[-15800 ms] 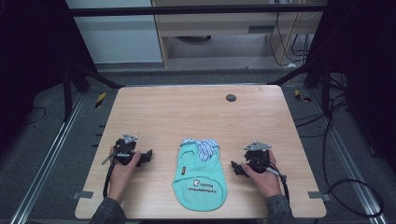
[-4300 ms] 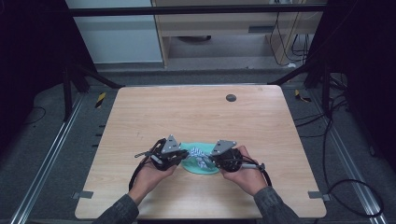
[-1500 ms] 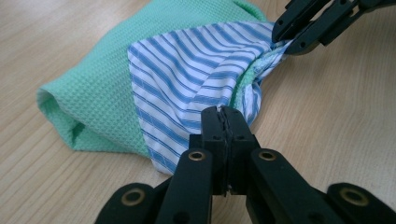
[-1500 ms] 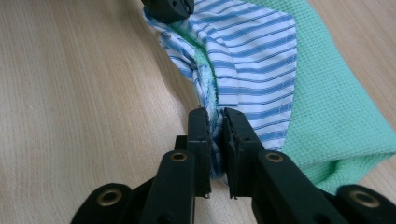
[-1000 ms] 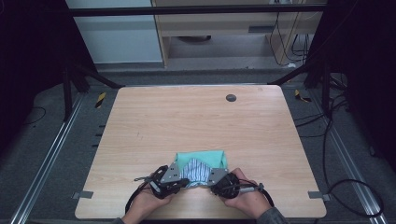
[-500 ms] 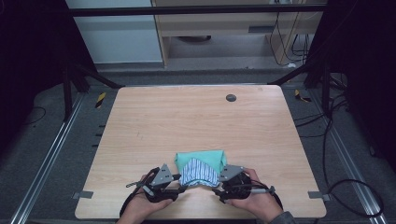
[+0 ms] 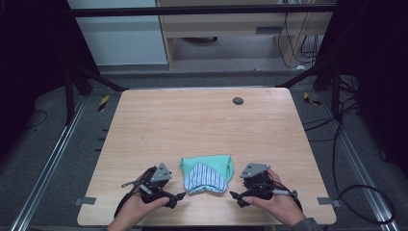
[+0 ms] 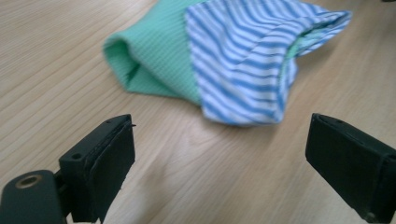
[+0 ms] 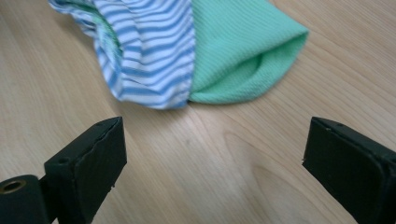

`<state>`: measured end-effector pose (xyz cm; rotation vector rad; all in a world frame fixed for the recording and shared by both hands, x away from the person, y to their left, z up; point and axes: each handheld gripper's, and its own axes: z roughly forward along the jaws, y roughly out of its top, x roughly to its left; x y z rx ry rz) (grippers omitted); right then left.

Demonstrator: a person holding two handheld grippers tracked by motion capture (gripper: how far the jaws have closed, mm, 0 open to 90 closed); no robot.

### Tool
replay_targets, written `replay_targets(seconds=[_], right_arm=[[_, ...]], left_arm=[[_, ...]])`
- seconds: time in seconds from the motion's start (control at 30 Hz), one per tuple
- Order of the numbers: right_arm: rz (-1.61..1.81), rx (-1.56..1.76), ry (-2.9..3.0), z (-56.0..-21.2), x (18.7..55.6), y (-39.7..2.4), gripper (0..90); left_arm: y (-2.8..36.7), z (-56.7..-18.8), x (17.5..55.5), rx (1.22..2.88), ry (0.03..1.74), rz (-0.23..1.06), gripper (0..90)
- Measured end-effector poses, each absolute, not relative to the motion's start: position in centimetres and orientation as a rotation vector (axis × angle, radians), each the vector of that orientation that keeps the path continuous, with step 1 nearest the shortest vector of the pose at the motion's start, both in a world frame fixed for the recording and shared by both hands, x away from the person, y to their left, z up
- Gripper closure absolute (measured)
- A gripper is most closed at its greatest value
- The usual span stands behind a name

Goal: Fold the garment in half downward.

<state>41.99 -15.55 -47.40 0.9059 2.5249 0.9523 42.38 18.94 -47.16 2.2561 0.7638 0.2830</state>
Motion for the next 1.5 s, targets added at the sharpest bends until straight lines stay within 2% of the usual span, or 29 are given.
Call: replay_targets(seconds=[0.1,0.5,0.73,1.03,1.33,1.5], right_arm=[[0.944,0.966,2.518,-47.5,42.5,-16.7,7.4],[0.839,1.106,2.463,-48.2,45.2,-20.5,10.7],[0.824,1.189,2.428,-48.4,46.8,-22.0,10.5],[0.843,1.26,2.372,-48.9,48.6,-22.8,10.5],[0.867,1.348,2.236,-49.9,51.4,-22.8,9.2],[0.876,1.408,2.168,-50.4,52.3,-22.5,9.1]], left_arm=[[20.3,-47.0,43.0,2.265,0.779,0.289,5.7],[25.5,-47.1,46.0,2.278,0.947,0.4,6.2],[27.5,-47.8,47.7,2.268,1.033,0.406,6.3],[28.4,-48.7,48.9,2.277,1.085,0.409,6.1],[28.8,-48.7,50.9,2.237,1.104,0.528,5.6],[28.5,-49.8,52.0,2.185,1.149,0.536,5.5]])
